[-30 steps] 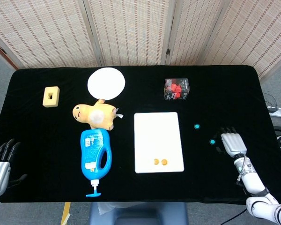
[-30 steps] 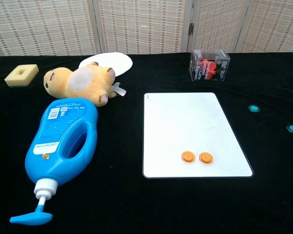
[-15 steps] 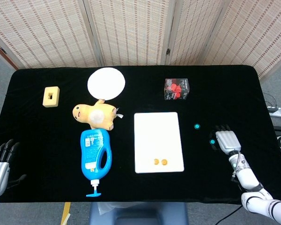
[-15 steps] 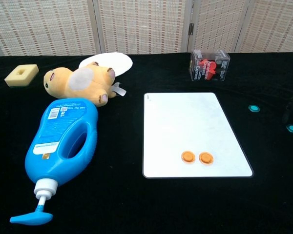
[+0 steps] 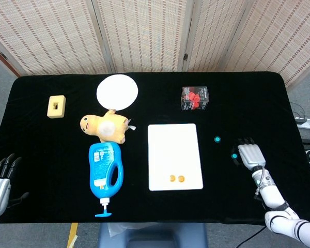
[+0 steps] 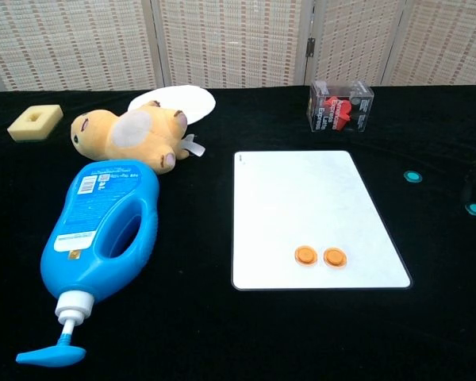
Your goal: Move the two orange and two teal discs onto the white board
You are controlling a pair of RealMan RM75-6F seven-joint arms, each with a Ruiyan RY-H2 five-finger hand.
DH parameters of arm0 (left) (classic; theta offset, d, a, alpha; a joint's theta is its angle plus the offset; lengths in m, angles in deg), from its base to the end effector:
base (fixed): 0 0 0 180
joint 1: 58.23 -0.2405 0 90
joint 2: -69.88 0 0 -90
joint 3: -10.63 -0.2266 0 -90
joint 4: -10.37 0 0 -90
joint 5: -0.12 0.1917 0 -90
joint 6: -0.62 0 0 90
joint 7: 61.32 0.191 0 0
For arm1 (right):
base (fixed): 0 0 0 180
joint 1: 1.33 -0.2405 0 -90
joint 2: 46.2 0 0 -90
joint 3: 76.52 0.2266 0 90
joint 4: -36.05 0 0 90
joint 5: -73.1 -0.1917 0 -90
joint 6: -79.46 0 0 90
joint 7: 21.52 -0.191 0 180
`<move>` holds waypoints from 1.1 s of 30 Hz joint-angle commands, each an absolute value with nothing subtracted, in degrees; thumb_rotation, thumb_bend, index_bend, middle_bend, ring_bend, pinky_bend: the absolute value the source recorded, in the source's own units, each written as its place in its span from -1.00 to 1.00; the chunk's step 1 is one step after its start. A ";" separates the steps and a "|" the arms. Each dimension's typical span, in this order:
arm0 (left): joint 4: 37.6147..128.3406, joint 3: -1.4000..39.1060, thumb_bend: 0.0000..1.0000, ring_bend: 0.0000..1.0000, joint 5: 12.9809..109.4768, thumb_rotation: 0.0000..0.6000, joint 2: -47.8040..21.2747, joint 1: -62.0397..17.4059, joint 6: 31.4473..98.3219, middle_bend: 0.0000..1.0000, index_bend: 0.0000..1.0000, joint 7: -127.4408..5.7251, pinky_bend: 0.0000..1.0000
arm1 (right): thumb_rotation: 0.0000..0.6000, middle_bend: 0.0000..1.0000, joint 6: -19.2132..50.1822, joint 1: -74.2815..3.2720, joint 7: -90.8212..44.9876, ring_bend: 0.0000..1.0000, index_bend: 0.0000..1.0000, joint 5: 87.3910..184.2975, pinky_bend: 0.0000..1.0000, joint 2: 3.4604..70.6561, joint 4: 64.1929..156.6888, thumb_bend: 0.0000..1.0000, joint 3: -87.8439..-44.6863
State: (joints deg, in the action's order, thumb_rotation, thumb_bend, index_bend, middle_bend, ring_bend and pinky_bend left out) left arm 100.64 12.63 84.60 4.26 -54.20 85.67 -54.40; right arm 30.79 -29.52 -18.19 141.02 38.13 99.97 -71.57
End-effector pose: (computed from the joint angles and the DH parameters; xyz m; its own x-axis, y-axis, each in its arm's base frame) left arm -0.2908 0.2175 0.1576 0.5102 0.0265 0.8596 0.8592 0.0288 -0.5108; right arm -0.3123 -0.3432 0.0334 0.4737 -0.3871 0.7911 -0.8649 -0.0353 0.5006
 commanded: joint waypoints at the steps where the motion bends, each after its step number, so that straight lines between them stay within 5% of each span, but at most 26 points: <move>1: 100.61 12.63 -0.82 -1.00 84.55 1.00 4.24 -54.20 85.66 -1.00 -1.00 -54.46 -1.00 | 1.00 -0.66 30.84 -29.53 -18.19 -0.82 -0.05 141.01 -1.00 38.23 99.85 -0.16 -71.46; 12: 100.68 12.64 -0.82 -1.00 84.49 1.00 4.26 -54.23 85.70 -1.00 -1.00 -54.40 -1.00 | 1.00 -0.64 29.35 -29.19 -18.55 -0.81 0.01 142.16 -1.00 36.90 101.87 -0.16 -70.97; 20: 100.92 12.67 -0.82 -1.00 84.71 1.00 4.37 -54.20 85.90 -1.00 -1.00 -54.19 -1.00 | 1.00 -0.64 27.61 -30.85 -19.26 -0.81 0.02 147.50 -1.00 32.87 112.79 -0.15 -70.73; 33: 100.99 12.51 -0.82 -1.00 84.95 1.00 4.45 -54.56 86.46 -1.00 -1.00 -54.56 -1.00 | 1.00 -0.67 35.00 -41.46 -6.02 -0.82 0.02 144.21 -1.00 35.89 124.71 -0.15 -67.49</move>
State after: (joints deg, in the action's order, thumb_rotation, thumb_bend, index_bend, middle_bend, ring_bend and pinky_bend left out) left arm 100.99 12.52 84.96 4.45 -54.55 86.46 -54.56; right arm 33.58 -39.97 -8.18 145.88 34.48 123.95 -68.22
